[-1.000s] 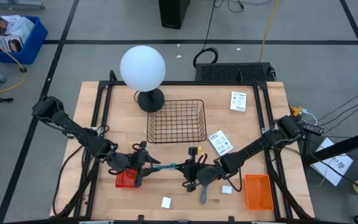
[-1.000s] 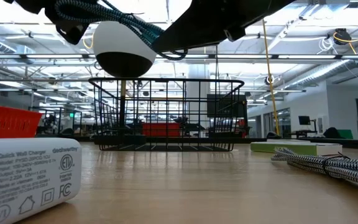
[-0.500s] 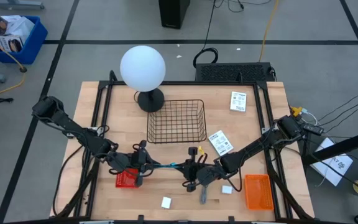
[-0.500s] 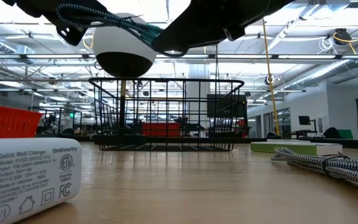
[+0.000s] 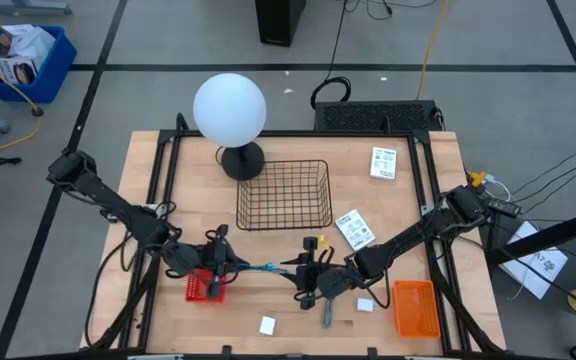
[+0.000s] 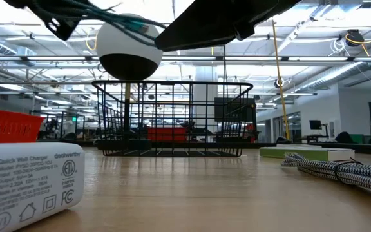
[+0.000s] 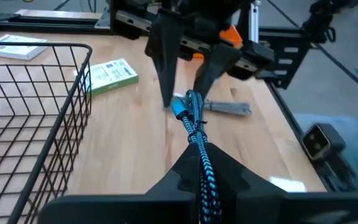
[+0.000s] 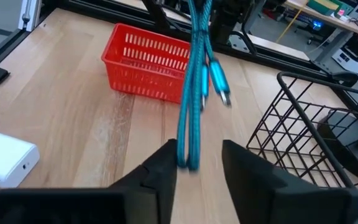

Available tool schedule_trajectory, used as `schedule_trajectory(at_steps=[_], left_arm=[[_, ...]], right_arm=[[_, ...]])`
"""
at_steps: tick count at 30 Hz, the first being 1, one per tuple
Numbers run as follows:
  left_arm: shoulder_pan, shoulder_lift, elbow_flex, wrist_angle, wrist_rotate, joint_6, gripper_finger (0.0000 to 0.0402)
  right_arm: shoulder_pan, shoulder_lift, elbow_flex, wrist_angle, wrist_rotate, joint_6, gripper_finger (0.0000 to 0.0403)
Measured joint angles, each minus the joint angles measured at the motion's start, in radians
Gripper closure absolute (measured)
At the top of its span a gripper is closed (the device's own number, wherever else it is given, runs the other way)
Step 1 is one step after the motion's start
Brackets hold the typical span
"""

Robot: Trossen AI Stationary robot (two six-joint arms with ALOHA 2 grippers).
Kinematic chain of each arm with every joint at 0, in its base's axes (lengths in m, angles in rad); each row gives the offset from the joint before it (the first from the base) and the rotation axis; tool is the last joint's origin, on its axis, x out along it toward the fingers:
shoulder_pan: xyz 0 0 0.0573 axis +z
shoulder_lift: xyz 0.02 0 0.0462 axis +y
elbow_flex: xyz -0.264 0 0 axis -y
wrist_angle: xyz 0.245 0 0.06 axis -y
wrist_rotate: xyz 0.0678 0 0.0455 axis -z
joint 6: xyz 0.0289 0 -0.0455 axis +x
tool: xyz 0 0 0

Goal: Pick and place items into bin

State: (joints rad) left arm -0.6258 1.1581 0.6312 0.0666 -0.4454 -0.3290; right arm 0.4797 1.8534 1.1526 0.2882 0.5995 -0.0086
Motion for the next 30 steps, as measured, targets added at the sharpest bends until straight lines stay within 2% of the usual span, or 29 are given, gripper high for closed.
schedule_trajectory(at_steps=[9, 15, 22, 30], left_arm=[[-0.067, -0.185, 0.0, -0.289, 0.016, -0.178, 0.0381], [-0.071, -0.31, 0.0, -0.465, 0.154, -0.325, 0.0394], [-0.063, -0.388, 0.0, -0.703, 0.308, -0.533, 0.0379], [-0.036, -0.402, 0.0, -0.754, 0.431, -0.598, 0.0393]], right_arm=[[0.0, 0.0, 0.0, 0.0, -0.001, -0.001, 0.0251], [0.0, 0.0, 0.0, 0.0, -0.001, -0.002, 0.025], [0.0, 0.0, 0.0, 0.002, -0.001, 0.0, 0.0249], [-0.001, -0.001, 0.0, 0.037, -0.002, -0.007, 0.0248]])
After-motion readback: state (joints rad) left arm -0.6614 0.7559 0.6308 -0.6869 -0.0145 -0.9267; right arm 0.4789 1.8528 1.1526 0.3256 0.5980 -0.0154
